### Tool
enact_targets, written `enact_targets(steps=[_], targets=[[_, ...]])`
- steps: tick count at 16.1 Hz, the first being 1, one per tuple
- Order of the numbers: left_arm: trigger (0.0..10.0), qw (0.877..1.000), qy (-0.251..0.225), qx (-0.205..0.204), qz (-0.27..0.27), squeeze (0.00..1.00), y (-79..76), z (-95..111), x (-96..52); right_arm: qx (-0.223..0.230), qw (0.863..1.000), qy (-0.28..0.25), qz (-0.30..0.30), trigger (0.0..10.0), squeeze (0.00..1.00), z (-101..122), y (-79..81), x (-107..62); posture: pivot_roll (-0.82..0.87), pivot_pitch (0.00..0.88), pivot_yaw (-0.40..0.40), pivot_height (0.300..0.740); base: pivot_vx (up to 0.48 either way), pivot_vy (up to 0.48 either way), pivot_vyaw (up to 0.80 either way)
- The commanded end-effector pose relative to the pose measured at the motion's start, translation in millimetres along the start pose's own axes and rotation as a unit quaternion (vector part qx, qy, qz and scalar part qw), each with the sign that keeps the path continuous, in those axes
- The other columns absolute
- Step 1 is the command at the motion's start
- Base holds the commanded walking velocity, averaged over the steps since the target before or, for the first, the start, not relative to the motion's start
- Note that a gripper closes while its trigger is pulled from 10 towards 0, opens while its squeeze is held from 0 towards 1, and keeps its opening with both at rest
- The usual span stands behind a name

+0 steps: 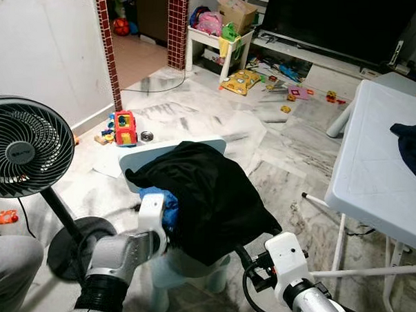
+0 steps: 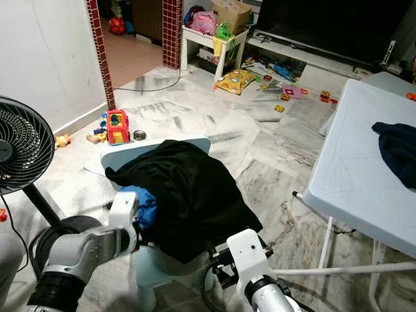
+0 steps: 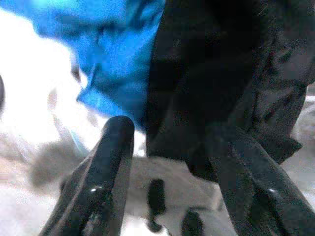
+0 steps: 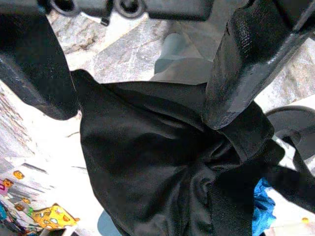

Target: Hang hanger

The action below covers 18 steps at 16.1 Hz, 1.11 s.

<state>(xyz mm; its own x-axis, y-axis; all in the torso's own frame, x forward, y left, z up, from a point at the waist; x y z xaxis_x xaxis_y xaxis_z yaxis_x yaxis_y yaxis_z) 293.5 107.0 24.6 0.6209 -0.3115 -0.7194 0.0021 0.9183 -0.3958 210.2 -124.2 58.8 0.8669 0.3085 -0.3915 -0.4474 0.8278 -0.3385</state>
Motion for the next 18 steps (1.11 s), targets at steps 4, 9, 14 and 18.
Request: enact_targets(steps=[4,9,14,18], targets=[[10.0,0.998,-0.023,0.049,-0.014,1.0,-7.9,6.3,-0.1,-0.005,1.0,0.007,-0.006,10.0,0.0,-2.8,-1.3,-0.9,0.03,0.0,-0.067,0.74,0.0,0.0,0.0],[10.0,0.998,0.016,0.039,-0.037,0.0,-13.5,-8.3,16.1,-0.017,1.0,0.003,-0.002,10.0,0.0,-0.2,-1.3,-1.4,0.01,0.0,-0.076,0.74,0.0,0.0,0.0],[0.0,0.995,0.039,0.06,-0.073,0.0,-27.5,-19.4,31.5,-0.017,1.0,0.005,-0.007,10.0,0.0,-1.1,-1.3,-3.9,-0.01,0.0,-0.063,0.74,0.0,0.0,0.0],[0.0,0.995,0.039,0.07,-0.067,0.0,-23.5,-18.5,35.8,-0.016,1.0,0.008,-0.012,10.0,0.0,-2.1,-2.6,-5.0,-0.01,0.0,-0.055,0.74,0.0,0.0,0.0]])
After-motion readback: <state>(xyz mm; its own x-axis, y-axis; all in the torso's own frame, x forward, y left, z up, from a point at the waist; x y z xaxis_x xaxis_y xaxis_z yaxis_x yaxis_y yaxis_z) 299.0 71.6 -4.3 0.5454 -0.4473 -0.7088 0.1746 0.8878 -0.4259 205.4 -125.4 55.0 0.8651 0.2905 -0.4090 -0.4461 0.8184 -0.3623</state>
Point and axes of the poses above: a point about 5 cm out from each wrist's last joint towards the gripper, its own x axis pointing out of the wrist towards the gripper, its own z axis along the axis of the wrist's last joint, y = z × x, the point moved 2 cm from there along x, pointing out of the wrist towards the gripper, and after that the axes turned 12 degrees about -x, right-handed, at the moved point
